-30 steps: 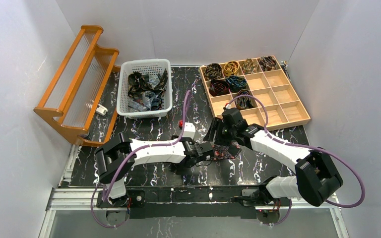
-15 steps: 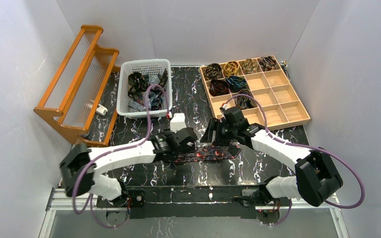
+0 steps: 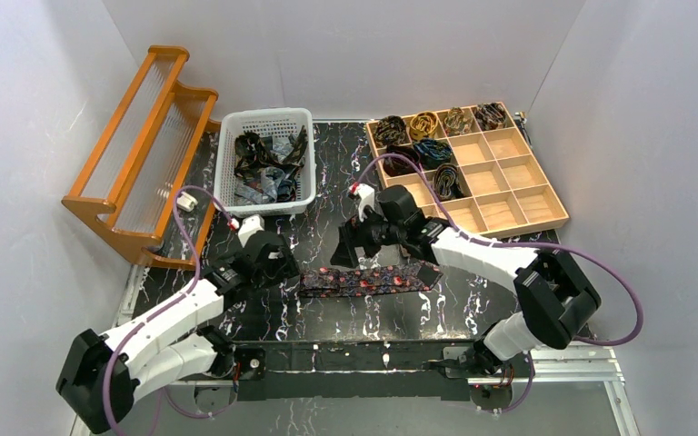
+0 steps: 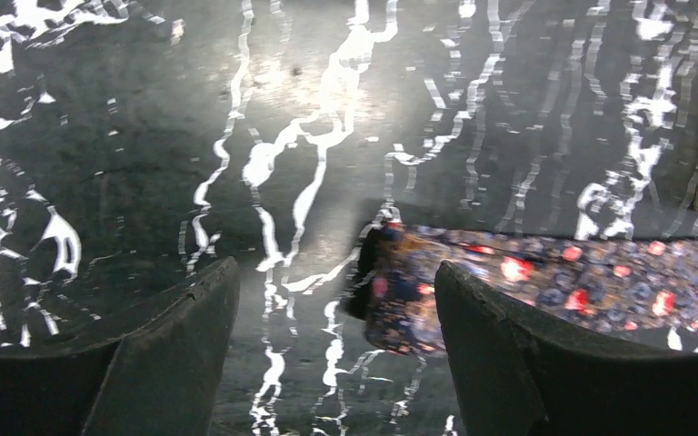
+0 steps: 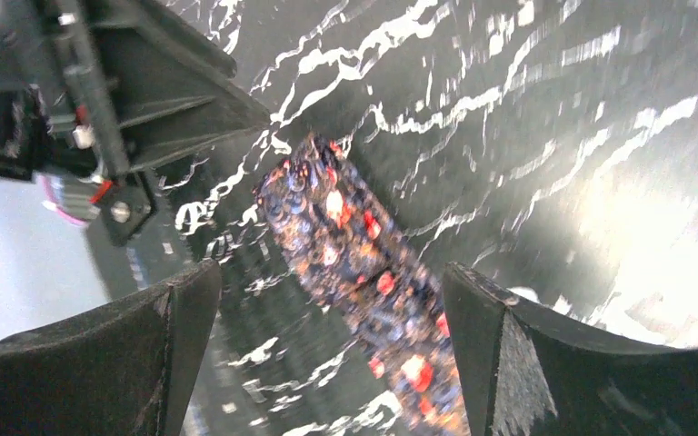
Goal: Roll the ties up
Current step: Roll the tie at the center of the board.
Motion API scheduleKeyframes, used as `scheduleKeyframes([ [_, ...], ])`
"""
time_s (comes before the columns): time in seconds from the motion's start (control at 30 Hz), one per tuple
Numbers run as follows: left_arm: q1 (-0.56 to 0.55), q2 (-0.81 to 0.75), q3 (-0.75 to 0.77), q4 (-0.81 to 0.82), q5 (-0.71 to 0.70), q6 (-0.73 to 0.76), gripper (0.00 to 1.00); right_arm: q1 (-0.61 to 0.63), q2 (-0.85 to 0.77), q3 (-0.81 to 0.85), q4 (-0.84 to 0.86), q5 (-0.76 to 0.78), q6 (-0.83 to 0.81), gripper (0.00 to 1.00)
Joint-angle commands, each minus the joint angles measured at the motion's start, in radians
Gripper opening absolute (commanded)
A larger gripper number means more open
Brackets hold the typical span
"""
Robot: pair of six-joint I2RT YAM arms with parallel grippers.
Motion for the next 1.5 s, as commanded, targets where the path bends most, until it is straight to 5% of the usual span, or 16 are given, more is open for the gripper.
scheduleKeyframes([
  [0.0,0.122,-0.008,-0.036,-0.006,0.157,0.045,0.77,0.057,-0.017,-0.114,0.34,-0.043,-0.392,0.99],
  [0.27,0.259,-0.074,-0.096,0.007,0.273,0.064,0.85,0.188,0.096,-0.096,0.376,-0.033,-0.699,0.99],
  [0.73,0.265,-0.158,-0.115,-0.059,0.26,0.067,0.93,0.219,0.298,0.026,0.281,-0.086,-0.771,0.98],
  [1.23,0.265,-0.182,-0.095,-0.09,0.238,0.081,0.98,0.288,0.347,-0.021,0.318,0.024,-0.702,0.5],
  [1.47,0.265,-0.194,-0.123,-0.067,0.255,0.062,0.98,0.315,0.328,-0.035,0.338,0.07,-0.639,0.46],
])
